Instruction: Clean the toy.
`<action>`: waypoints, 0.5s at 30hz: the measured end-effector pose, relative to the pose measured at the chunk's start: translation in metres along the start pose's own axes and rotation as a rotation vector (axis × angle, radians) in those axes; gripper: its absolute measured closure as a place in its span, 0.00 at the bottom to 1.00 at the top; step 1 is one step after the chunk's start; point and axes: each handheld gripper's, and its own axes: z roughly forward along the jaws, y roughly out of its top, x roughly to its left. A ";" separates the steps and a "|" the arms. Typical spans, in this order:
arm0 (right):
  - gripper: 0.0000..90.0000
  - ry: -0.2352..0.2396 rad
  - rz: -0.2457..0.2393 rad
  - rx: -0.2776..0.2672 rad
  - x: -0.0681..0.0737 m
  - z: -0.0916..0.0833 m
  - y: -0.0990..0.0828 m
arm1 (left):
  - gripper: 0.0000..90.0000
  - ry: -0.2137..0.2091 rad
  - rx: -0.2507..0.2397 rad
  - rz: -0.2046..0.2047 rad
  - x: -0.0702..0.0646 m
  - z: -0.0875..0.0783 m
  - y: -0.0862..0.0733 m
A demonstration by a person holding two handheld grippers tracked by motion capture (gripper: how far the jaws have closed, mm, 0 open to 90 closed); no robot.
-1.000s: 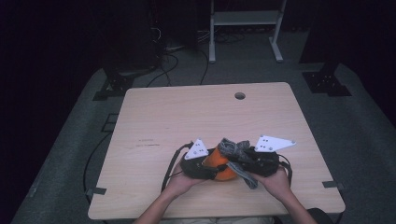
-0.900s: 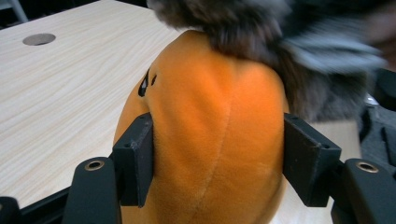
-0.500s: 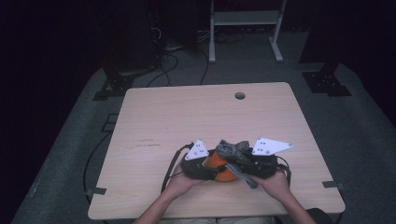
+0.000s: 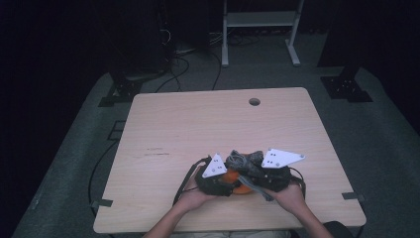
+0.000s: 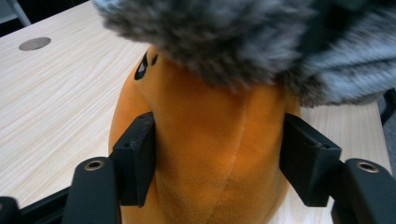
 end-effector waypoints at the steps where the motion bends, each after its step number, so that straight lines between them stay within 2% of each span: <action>1: 0.83 -0.008 0.009 -0.006 -0.002 -0.001 0.000 | 0.40 -0.003 -0.006 -0.005 0.001 -0.001 -0.001; 4: 0.83 -0.086 0.037 -0.009 -0.017 -0.011 -0.001 | 0.38 -0.007 -0.008 0.001 0.002 -0.001 0.000; 6: 0.83 -0.105 0.066 -0.004 -0.024 -0.017 -0.006 | 0.35 -0.006 -0.014 -0.016 0.002 0.000 0.002; 7: 0.83 -0.100 0.079 -0.007 -0.025 -0.018 -0.008 | 0.35 -0.006 -0.008 -0.004 0.000 0.002 0.003; 8: 0.83 -0.072 0.101 -0.002 -0.024 -0.019 -0.008 | 0.35 -0.006 0.000 0.015 -0.003 0.003 0.003; 9: 0.83 -0.024 0.109 0.006 -0.021 -0.016 -0.006 | 0.35 -0.005 0.006 0.038 -0.005 0.005 0.003; 10: 0.83 0.013 0.099 0.009 -0.015 -0.013 -0.003 | 0.36 -0.003 0.007 0.066 -0.009 0.005 0.003; 11: 0.83 0.029 0.081 0.016 -0.008 -0.009 0.000 | 0.37 -0.001 0.020 0.093 -0.012 0.005 0.003; 12: 0.84 0.027 0.063 0.025 -0.004 -0.005 0.002 | 0.38 0.006 0.028 0.107 -0.012 0.004 0.003; 13: 0.84 0.018 0.057 0.027 -0.004 -0.003 0.003 | 0.39 0.006 0.020 0.099 -0.011 0.003 0.002; 15: 0.84 -0.018 0.086 0.010 -0.014 -0.005 0.002 | 0.41 0.000 0.009 0.086 -0.008 0.000 0.000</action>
